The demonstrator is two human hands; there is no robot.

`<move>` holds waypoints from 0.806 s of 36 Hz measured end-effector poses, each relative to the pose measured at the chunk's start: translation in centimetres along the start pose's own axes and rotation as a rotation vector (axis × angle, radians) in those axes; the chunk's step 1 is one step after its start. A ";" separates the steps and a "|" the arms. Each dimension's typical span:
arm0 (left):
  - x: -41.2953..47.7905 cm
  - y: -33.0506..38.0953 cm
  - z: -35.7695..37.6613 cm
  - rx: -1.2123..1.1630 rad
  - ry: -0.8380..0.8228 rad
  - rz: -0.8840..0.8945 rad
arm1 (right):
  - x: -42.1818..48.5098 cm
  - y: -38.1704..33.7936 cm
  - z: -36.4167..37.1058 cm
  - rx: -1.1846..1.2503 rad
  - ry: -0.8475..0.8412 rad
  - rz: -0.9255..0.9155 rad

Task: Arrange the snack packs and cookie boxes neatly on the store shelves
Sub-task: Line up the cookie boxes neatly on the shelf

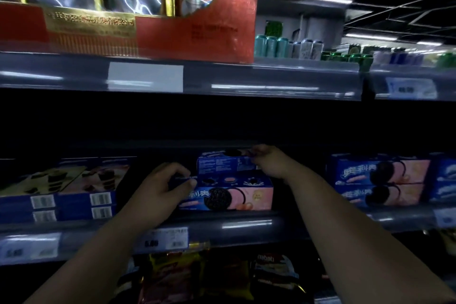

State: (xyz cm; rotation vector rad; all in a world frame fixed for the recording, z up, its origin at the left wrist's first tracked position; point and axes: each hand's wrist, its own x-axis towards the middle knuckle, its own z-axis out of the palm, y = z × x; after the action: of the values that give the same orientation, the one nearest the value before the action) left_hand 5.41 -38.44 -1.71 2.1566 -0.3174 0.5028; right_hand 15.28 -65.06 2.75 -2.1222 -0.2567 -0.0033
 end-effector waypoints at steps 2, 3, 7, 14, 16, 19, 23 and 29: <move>0.8 0.8 -0.2 -0.031 -0.018 -0.065 | 0.8 0.3 0.0 -0.032 -0.038 0.034; 1.4 1.1 -0.4 -0.020 -0.029 -0.111 | 0.9 0.3 0.0 -0.048 -0.058 0.038; 4.9 1.7 -0.5 0.153 -0.111 -0.229 | 1.5 1.1 -0.1 -0.087 -0.108 0.067; 8.7 1.7 0.2 0.117 -0.250 -0.420 | 0.9 1.3 -1.1 -0.123 -0.012 0.045; 9.0 1.4 0.5 0.117 -0.250 -0.440 | 0.9 1.5 -1.1 -0.139 0.034 0.028; 9.4 1.3 0.6 0.088 -0.197 -0.464 | 0.9 1.6 -0.9 -0.118 0.068 0.030; 9.8 0.9 0.4 -0.044 -0.118 -0.515 | 1.0 1.9 -0.2 -0.104 0.018 0.090; 10.1 0.8 0.0 -0.247 -0.105 -0.565 | 0.5 1.9 0.4 -0.027 0.007 0.174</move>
State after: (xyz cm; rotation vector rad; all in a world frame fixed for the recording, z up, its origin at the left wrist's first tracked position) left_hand 14.03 -39.38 3.54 1.9191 0.1703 0.0253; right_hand 16.09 -65.60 0.94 -2.1645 -0.0671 0.0885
